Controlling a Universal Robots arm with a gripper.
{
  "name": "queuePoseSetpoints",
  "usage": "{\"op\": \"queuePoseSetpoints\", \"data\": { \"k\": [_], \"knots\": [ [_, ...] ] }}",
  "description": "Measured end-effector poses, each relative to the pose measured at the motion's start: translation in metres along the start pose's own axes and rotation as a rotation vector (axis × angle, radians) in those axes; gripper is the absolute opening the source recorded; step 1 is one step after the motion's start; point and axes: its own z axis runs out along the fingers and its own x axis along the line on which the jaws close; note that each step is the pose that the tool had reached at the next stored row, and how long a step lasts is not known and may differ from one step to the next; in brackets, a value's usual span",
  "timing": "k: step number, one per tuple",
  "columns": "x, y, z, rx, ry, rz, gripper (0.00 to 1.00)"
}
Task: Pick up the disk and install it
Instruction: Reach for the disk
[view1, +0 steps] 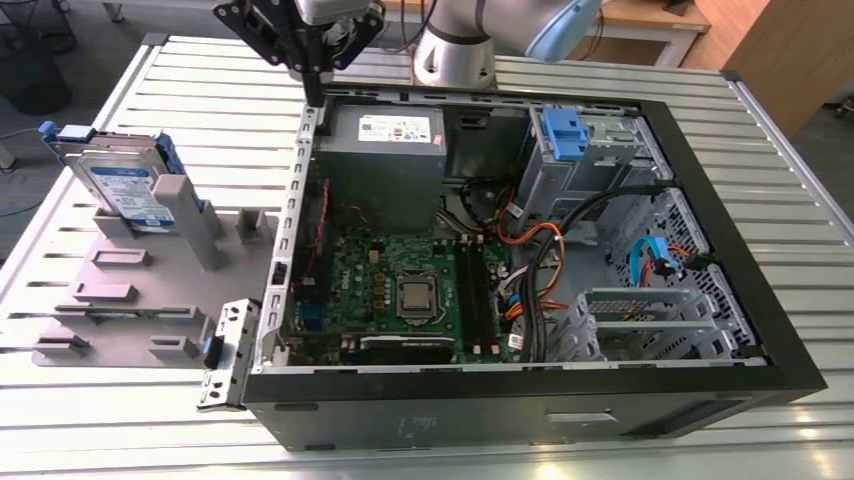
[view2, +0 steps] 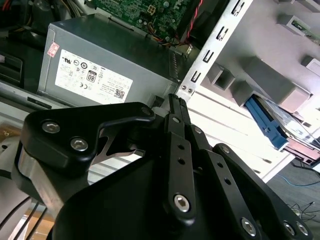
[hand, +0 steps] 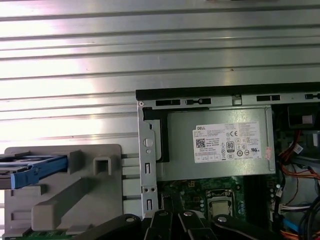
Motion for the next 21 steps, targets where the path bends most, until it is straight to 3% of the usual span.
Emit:
{"op": "queuePoseSetpoints", "data": {
  "k": [16, 21],
  "knots": [
    [0.0032, -0.0002, -0.0001, 0.0000, 0.0000, 0.000, 0.11],
    [0.0083, -0.0007, -0.0002, 0.0000, 0.0000, 0.000, 0.11]
  ]
}}
